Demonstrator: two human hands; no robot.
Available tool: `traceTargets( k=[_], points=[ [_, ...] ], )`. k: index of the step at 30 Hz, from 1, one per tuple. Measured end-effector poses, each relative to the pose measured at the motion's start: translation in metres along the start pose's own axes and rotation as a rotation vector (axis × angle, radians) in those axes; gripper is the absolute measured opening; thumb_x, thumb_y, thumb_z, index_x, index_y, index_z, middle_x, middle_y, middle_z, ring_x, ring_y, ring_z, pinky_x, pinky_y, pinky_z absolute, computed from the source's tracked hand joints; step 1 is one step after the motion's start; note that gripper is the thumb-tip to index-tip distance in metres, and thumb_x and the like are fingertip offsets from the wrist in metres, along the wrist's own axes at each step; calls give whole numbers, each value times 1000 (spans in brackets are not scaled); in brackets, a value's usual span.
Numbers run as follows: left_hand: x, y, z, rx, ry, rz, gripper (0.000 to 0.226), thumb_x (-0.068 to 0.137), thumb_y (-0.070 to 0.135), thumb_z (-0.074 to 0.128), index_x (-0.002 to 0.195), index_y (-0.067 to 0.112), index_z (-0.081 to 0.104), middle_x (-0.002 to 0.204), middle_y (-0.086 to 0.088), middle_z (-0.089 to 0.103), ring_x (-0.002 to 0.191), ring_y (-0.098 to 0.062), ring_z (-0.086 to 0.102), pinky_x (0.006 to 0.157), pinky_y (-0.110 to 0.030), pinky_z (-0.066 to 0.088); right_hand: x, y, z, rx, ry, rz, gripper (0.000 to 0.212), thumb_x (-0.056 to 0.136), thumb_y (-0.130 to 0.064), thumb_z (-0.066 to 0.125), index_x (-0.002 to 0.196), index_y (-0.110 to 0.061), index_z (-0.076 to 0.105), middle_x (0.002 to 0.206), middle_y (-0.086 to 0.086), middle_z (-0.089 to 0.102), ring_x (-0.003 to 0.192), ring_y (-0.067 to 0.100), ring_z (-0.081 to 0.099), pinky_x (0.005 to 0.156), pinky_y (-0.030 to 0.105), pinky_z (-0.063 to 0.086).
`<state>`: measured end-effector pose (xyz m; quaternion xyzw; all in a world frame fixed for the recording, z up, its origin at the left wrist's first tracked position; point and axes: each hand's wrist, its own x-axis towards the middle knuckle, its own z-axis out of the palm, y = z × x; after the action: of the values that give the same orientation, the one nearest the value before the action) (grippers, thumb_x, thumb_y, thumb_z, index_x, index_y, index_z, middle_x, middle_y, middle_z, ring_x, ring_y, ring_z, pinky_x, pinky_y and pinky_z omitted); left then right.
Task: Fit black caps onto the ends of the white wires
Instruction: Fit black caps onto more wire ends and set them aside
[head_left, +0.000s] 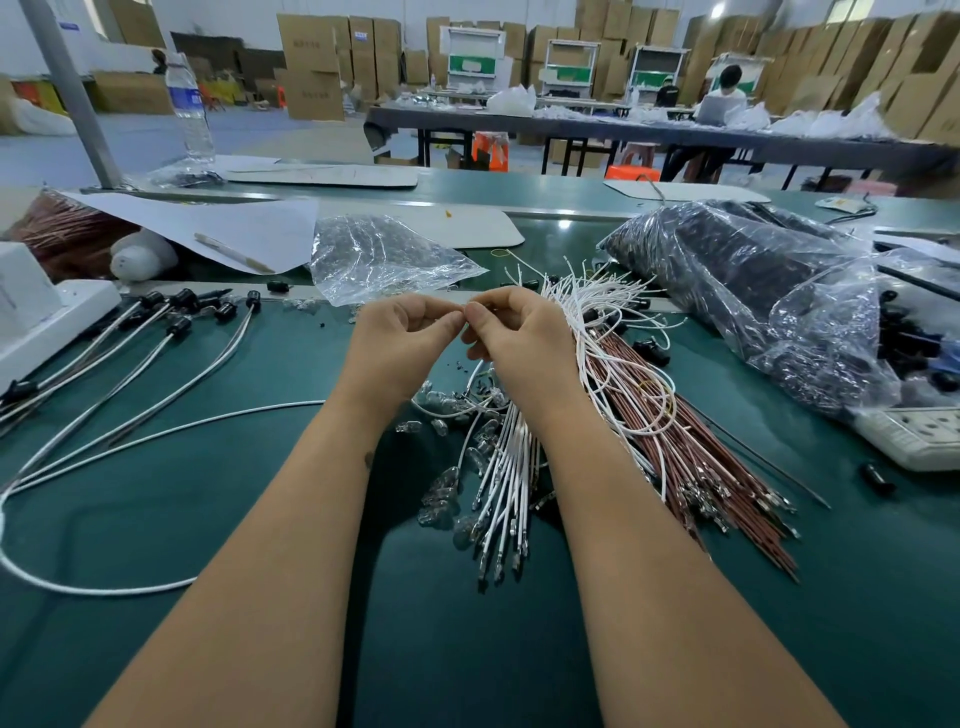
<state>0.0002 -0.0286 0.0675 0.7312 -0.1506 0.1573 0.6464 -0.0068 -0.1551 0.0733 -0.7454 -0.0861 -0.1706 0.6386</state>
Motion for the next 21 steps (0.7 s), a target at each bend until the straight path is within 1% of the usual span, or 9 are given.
traceTargets(
  k=[2, 5, 7, 9, 10, 12, 14, 17, 21],
  points=[
    [1, 0, -1, -76, -46, -60, 19, 91, 1, 59, 84, 15, 70, 43, 14, 53, 39, 1, 45, 43, -10, 36, 0, -1, -2, 33, 3, 9, 6, 93, -4, 60, 89, -6, 64, 68, 7, 64, 53, 8, 58, 54, 20, 49],
    [5, -4, -5, -208, -109, -141, 25, 93, 0, 54, 88, 15, 73, 42, 9, 38, 38, -6, 27, 38, -16, 24, -1, -3, -2, 84, 2, 17, 7, 94, -3, 57, 91, -3, 63, 70, 8, 64, 54, 7, 59, 54, 18, 48],
    [4, -4, -4, -220, -103, -134, 28, 93, 4, 56, 86, 22, 75, 43, 9, 38, 40, -6, 28, 39, -17, 24, -1, -5, -3, 60, 14, 13, 6, 95, -6, 58, 91, -6, 63, 71, 9, 65, 56, 11, 60, 57, 24, 51],
    [2, -1, -1, -160, -68, -87, 25, 92, 10, 61, 81, 27, 76, 45, 13, 44, 40, -2, 33, 42, -15, 30, -1, -8, -6, -75, 23, -13, 4, 94, -16, 61, 95, -12, 62, 76, 8, 67, 62, 16, 63, 65, 35, 56],
    [1, -1, 0, -130, -48, -68, 22, 90, 13, 65, 79, 28, 76, 47, 12, 46, 42, -1, 35, 45, -15, 31, 0, -9, -10, -173, 34, -28, 10, 93, -22, 63, 101, -16, 61, 79, 7, 67, 67, 17, 65, 68, 35, 55],
    [1, -1, 3, -113, -12, -77, 17, 86, 20, 71, 75, 32, 76, 57, -2, 43, 46, -5, 31, 49, -21, 28, 4, -11, -23, -312, 94, -43, 24, 92, -31, 64, 112, -19, 58, 85, 1, 66, 75, 13, 64, 67, 28, 51],
    [3, -2, 3, -134, 16, -125, 17, 86, 24, 71, 73, 34, 76, 63, -6, 42, 49, -8, 30, 51, -26, 28, 10, -13, -42, -423, 223, -17, 22, 94, -29, 59, 113, -18, 60, 90, -3, 64, 75, 8, 59, 62, 23, 43],
    [7, -4, 1, -198, 32, -208, 18, 87, 21, 70, 72, 29, 76, 59, 6, 50, 52, -8, 38, 54, -24, 34, 20, -6, -73, -722, 356, 184, 20, 92, -13, 51, 106, -12, 65, 97, 5, 65, 80, 22, 57, 65, 28, 41],
    [9, -7, 2, -166, 47, -227, 12, 87, 19, 70, 76, 23, 73, 66, 4, 57, 57, -6, 45, 59, -22, 38, 18, 5, -96, -1005, 283, 503, 20, 85, -5, 49, 103, -6, 60, 105, 16, 63, 99, 35, 58, 80, 36, 45]
  ],
)
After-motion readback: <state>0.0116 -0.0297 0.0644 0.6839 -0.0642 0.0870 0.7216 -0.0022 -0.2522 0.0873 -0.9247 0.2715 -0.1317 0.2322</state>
